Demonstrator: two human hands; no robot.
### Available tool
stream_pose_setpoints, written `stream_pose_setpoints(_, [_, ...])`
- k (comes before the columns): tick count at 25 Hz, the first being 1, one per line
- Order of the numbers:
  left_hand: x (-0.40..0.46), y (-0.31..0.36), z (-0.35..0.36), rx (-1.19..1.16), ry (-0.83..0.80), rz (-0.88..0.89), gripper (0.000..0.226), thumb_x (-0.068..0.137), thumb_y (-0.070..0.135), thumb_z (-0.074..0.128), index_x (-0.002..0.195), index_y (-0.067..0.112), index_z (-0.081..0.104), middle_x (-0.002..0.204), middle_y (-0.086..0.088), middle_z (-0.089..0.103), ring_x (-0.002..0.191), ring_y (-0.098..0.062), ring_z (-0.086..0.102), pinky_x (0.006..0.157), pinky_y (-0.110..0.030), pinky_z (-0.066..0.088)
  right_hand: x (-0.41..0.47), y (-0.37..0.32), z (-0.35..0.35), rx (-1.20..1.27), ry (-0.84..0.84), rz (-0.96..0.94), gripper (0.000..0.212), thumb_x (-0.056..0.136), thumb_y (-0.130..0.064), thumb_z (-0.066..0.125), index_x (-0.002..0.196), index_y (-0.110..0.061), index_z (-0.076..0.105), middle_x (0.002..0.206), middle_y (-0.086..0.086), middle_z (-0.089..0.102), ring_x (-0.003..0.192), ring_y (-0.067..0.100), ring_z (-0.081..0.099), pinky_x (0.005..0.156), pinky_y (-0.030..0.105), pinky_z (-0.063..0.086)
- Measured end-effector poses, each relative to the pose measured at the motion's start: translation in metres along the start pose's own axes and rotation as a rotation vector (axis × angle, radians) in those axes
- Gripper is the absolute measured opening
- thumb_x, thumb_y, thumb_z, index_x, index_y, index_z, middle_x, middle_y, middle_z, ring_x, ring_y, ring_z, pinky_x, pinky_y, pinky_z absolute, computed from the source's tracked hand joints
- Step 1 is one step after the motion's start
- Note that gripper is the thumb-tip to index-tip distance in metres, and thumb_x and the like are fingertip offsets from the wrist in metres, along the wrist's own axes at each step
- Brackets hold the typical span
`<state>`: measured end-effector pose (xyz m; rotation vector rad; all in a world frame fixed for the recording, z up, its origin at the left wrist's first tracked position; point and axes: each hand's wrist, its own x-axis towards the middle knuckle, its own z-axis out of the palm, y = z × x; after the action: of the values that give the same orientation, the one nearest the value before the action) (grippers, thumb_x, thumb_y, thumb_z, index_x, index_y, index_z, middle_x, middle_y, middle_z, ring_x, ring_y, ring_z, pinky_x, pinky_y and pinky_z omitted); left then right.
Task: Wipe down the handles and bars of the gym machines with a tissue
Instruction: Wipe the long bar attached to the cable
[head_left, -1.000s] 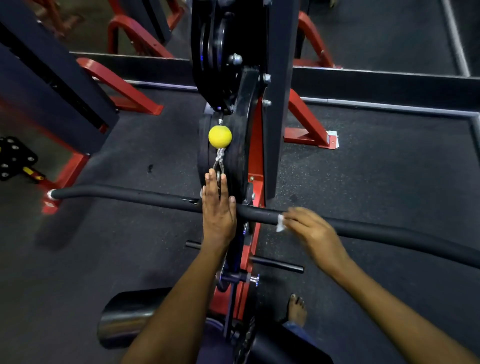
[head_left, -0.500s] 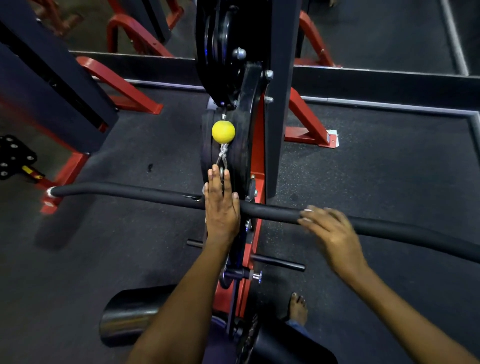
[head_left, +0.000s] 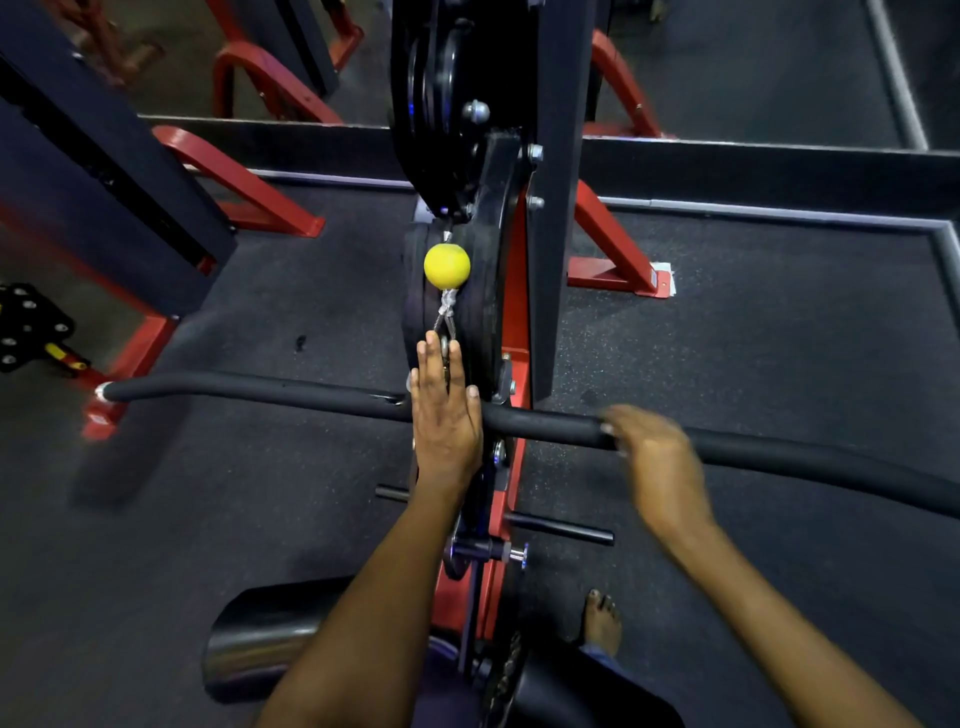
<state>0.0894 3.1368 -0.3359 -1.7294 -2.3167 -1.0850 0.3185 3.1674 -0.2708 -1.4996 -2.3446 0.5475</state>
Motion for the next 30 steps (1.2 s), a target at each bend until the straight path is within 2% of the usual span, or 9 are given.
stream_pose_setpoints(4, [-0.001,0.001,0.000,0.068,0.000,0.006,0.068,0.101,0.022,0.032,0.153,0.022,-0.011,0.160,0.002,-0.020,0.149,-0.022,-0.002,0.117,-0.053,0.019,-0.003,0.001,-0.001,-0.086,0.095,0.289,0.042,0.074,0.017,0.057,0.113,0.002,0.063,0.111,0.019,0.065,0.103,0.035,0.060,0.094,0.040,0.046])
stream_pose_setpoints(9, [0.002,0.027,0.000,0.280,0.086,0.021,0.064,0.101,0.033,0.029,0.154,0.017,-0.003,0.160,-0.005,-0.018,0.149,-0.020,-0.007,0.120,-0.047,-0.001,0.025,-0.079,0.024,0.038,-0.250,-0.125,0.042,0.089,-0.001,0.045,0.131,-0.007,0.052,0.136,0.011,0.051,0.125,0.027,0.048,0.109,0.032,0.033])
stream_pose_setpoints(11, [0.007,0.033,0.007,0.324,0.056,0.049,0.065,0.101,0.037,0.026,0.153,0.011,-0.004,0.160,-0.005,-0.018,0.148,-0.019,-0.009,0.120,-0.047,0.003,0.015,-0.044,0.007,0.013,-0.125,-0.137,0.037,0.081,0.004,0.052,0.115,-0.002,0.064,0.124,0.015,0.061,0.114,0.031,0.058,0.106,0.034,0.034])
stream_pose_setpoints(13, [0.008,0.033,0.014,0.340,0.055,0.032,0.066,0.101,0.038,0.026,0.153,0.009,-0.005,0.160,-0.004,-0.018,0.148,-0.019,-0.010,0.119,-0.049,0.004,-0.012,0.008,-0.014,-0.003,0.094,0.032,0.040,0.069,0.016,0.060,0.105,0.000,0.068,0.110,0.017,0.067,0.101,0.034,0.064,0.100,0.040,0.039])
stream_pose_setpoints(17, [0.007,0.028,0.018,0.338,0.055,0.044,0.069,0.100,0.039,0.027,0.152,0.010,-0.008,0.160,-0.002,-0.019,0.148,-0.018,-0.012,0.119,-0.047,-0.003,-0.020,0.006,-0.016,-0.038,0.130,0.356,0.053,0.075,0.021,0.051,0.123,-0.001,0.057,0.123,0.016,0.059,0.116,0.033,0.053,0.105,0.038,0.035])
stream_pose_setpoints(20, [0.008,0.027,0.017,0.334,0.066,0.045,0.069,0.100,0.040,0.027,0.152,0.012,-0.009,0.160,0.000,-0.019,0.148,-0.016,-0.011,0.119,-0.046,-0.002,0.013,-0.064,0.021,0.071,-0.100,0.092,0.041,0.092,-0.001,0.044,0.131,-0.008,0.051,0.133,0.008,0.052,0.125,0.026,0.046,0.105,0.028,0.031])
stream_pose_setpoints(23, [0.007,0.028,0.016,0.333,0.060,0.049,0.068,0.100,0.039,0.025,0.152,0.012,-0.008,0.160,0.000,-0.019,0.148,-0.016,-0.011,0.119,-0.046,-0.001,0.014,-0.056,0.017,0.036,-0.166,-0.084,0.033,0.093,-0.009,0.047,0.125,-0.011,0.058,0.129,0.005,0.057,0.121,0.025,0.048,0.102,0.029,0.034])
stream_pose_setpoints(28, [0.006,0.030,0.015,0.296,0.038,0.025,0.067,0.100,0.038,0.024,0.152,0.015,-0.013,0.159,0.002,-0.022,0.148,-0.016,-0.013,0.119,-0.045,-0.006,-0.040,0.039,-0.019,0.050,0.255,0.357,0.045,0.078,0.020,0.052,0.117,0.000,0.062,0.123,0.015,0.060,0.119,0.033,0.052,0.109,0.036,0.032])
stream_pose_setpoints(30, [0.005,0.030,0.015,0.293,0.042,0.027,0.068,0.100,0.037,0.024,0.152,0.015,-0.014,0.158,0.003,-0.023,0.148,-0.015,-0.014,0.119,-0.045,-0.007,-0.020,0.008,-0.003,0.079,0.209,0.471,0.046,0.084,0.018,0.044,0.124,0.001,0.057,0.131,0.015,0.053,0.124,0.030,0.047,0.112,0.038,0.029])
